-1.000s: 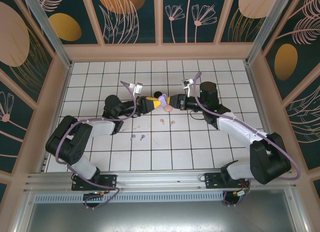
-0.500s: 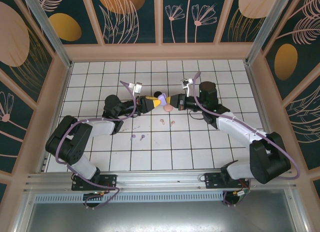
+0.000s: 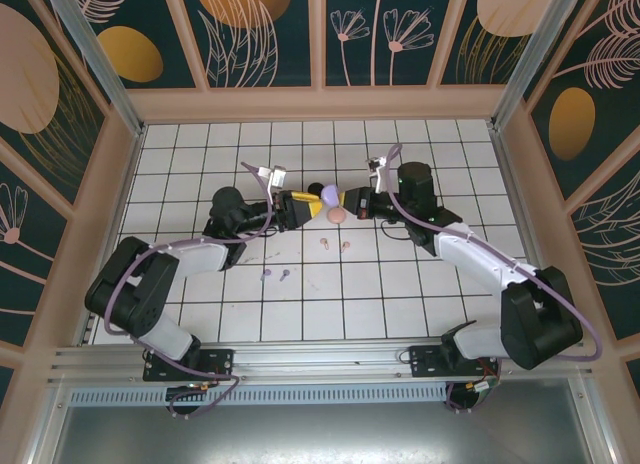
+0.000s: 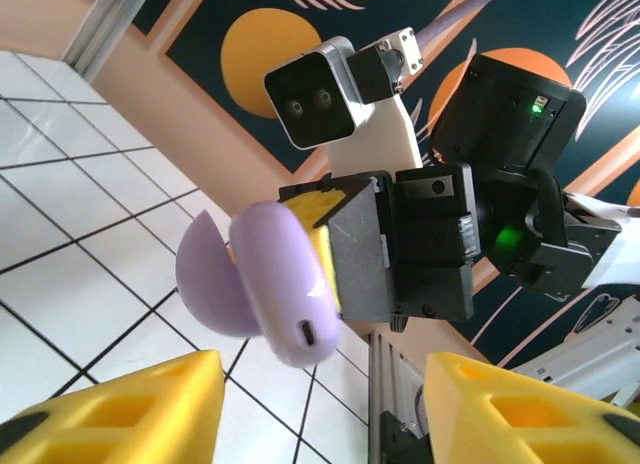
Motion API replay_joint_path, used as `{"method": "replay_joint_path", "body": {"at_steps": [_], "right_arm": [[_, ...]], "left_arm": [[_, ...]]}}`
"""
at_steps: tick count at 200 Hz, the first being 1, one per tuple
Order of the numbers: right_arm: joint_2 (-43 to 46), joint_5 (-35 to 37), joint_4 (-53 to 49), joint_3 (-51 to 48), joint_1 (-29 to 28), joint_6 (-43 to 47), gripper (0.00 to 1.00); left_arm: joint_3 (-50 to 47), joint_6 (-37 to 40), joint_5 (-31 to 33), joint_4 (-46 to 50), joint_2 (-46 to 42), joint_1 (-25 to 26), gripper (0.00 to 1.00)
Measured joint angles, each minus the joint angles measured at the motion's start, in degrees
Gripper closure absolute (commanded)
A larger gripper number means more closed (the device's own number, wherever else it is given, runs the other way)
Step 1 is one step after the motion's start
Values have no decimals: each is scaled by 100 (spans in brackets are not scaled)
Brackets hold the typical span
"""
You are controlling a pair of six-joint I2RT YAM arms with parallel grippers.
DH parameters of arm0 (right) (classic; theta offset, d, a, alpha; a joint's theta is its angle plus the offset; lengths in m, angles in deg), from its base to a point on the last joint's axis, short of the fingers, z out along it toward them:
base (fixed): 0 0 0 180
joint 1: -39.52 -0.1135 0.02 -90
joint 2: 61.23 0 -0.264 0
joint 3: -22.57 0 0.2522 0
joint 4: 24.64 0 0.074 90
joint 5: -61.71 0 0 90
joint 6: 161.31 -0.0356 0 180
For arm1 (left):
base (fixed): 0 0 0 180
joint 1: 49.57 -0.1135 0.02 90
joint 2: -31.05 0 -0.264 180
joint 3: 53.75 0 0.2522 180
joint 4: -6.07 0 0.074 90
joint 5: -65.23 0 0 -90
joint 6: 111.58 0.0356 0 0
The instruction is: Insert the wireless bluetooth earbuds into the charging case
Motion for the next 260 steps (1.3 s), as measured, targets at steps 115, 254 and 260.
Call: {"method": "replay_joint_path", "body": {"at_steps": [115, 254, 260], "right_arm": [[203, 1814, -2621, 1056, -94, 2286, 100], [385, 2326, -3397, 1381, -876, 3462, 100], [385, 2328, -3414, 1399, -918, 3462, 100]], "left_arm": [[2651, 3580, 83, 5643, -221, -2, 19], [3425, 4959, -1049, 7783, 520, 0, 40], [3475, 4986, -1093, 7842, 560, -2, 40]]}}
